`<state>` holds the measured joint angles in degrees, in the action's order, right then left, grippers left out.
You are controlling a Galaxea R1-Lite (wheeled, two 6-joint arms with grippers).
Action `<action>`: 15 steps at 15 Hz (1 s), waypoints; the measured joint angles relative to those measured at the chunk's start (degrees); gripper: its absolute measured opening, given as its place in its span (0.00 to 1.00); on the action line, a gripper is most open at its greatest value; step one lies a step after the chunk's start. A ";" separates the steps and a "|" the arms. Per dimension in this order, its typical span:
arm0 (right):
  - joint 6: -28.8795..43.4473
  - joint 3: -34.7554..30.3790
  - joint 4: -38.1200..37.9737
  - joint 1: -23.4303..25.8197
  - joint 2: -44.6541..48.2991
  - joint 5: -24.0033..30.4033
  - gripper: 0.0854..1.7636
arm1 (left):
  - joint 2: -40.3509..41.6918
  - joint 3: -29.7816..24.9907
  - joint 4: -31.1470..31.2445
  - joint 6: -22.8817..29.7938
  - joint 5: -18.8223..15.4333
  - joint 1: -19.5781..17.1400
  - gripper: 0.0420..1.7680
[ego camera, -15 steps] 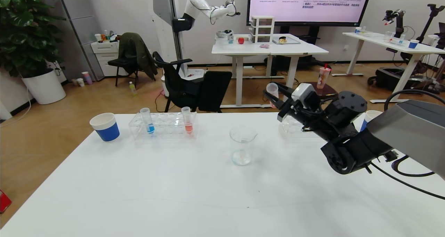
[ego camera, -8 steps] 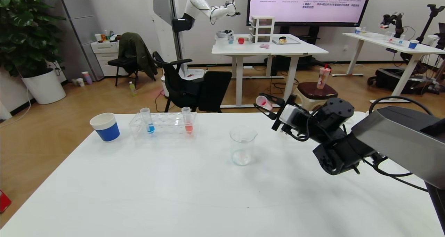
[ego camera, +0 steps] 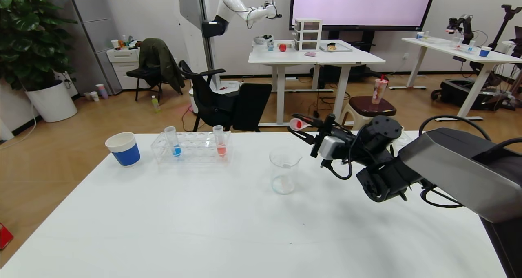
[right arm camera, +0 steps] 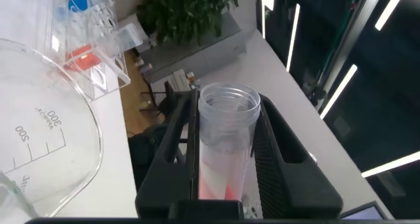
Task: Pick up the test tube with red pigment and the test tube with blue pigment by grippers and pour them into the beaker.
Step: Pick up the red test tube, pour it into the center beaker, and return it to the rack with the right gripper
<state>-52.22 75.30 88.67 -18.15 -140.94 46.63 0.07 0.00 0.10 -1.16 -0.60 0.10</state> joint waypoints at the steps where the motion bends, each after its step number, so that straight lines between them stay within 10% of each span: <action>1: -0.87 0.61 -0.12 0.10 -0.40 0.59 0.25 | 0.00 0.00 0.00 0.00 -0.02 0.00 0.99; 15: -12.98 9.46 -2.02 -0.59 -5.49 7.51 0.25 | 0.00 0.00 0.00 -0.02 -0.04 0.00 0.99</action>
<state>-65.21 84.76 86.65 -18.74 -146.42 54.14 0.07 0.00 0.10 -1.18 -0.63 0.10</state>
